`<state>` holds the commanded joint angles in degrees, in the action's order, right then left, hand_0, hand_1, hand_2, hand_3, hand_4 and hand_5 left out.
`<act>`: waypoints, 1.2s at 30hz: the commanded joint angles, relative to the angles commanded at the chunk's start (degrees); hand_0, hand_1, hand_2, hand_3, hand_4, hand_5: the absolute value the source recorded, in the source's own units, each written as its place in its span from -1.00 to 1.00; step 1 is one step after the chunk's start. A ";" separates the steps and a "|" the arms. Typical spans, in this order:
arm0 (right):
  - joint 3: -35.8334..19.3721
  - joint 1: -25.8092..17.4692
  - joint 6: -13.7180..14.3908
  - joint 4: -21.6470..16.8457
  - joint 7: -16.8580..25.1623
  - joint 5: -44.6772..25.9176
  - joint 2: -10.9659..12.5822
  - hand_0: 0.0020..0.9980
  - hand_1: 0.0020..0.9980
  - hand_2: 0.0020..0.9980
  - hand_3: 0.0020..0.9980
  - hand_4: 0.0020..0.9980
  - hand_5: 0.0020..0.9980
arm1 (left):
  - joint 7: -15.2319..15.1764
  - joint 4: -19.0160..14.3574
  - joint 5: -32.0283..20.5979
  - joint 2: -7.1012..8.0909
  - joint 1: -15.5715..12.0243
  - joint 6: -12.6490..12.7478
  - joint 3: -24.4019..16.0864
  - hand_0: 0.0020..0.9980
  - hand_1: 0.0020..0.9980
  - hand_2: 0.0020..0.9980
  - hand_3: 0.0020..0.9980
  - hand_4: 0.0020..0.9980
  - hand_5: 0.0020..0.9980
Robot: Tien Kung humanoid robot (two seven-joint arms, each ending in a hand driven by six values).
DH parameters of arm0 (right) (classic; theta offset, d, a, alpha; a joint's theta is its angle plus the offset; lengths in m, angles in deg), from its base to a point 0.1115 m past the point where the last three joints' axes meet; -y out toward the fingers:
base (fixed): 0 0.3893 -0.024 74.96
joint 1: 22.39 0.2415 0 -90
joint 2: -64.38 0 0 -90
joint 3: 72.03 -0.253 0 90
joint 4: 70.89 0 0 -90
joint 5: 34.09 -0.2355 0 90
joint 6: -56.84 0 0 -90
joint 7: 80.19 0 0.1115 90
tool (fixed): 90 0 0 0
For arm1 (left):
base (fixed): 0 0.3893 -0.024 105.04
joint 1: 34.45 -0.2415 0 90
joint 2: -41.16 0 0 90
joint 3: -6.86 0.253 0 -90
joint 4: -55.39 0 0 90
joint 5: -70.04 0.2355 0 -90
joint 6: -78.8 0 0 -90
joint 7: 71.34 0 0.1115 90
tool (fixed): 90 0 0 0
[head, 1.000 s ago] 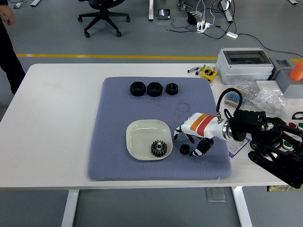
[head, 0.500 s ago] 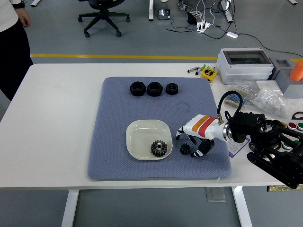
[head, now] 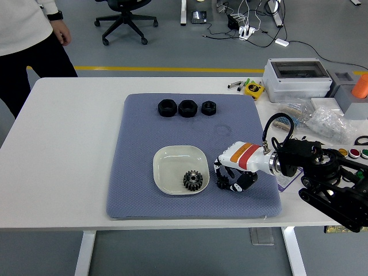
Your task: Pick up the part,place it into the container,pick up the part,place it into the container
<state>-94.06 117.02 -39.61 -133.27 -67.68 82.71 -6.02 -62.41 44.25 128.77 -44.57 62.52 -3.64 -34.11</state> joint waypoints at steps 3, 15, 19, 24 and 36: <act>0.14 -0.08 -0.19 -0.03 -0.12 0.04 0.02 -0.72 -0.55 -0.28 0.01 0.44 -0.54 | -0.03 0.01 -0.06 0.00 0.01 0.03 0.04 0.49 0.39 0.29 0.17 0.29 0.24; 0.39 -0.19 0.51 0.52 0.00 -0.73 0.03 -0.73 -0.55 -0.28 -0.08 0.36 -0.54 | 0.05 0.00 0.43 -0.04 -0.04 -0.03 -0.20 0.49 0.39 0.29 0.17 0.29 0.25; 0.07 -0.18 1.20 0.11 0.28 -1.28 0.12 -0.73 -0.55 -0.28 -0.08 0.36 -0.54 | 0.11 0.00 0.72 -0.03 -0.13 -0.07 -0.40 0.49 0.39 0.29 0.17 0.29 0.25; -0.11 -0.22 1.80 -0.35 0.59 -1.88 0.23 -0.74 -0.56 -0.29 -0.09 0.37 -0.55 | 0.16 -0.02 0.86 -0.03 -0.18 -0.10 -0.43 0.49 0.40 0.28 0.17 0.28 0.24; -2.30 -0.15 2.33 -2.30 0.75 -2.67 0.47 -0.77 -0.58 -0.32 -0.10 0.53 -0.61 | 0.23 -0.06 1.27 -0.11 -0.26 -0.22 -0.56 0.48 0.42 0.28 0.17 0.29 0.25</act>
<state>-96.35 116.87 -37.28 -135.58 -66.93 80.04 -5.55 -62.17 44.18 130.04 -44.69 62.26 -3.86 -34.67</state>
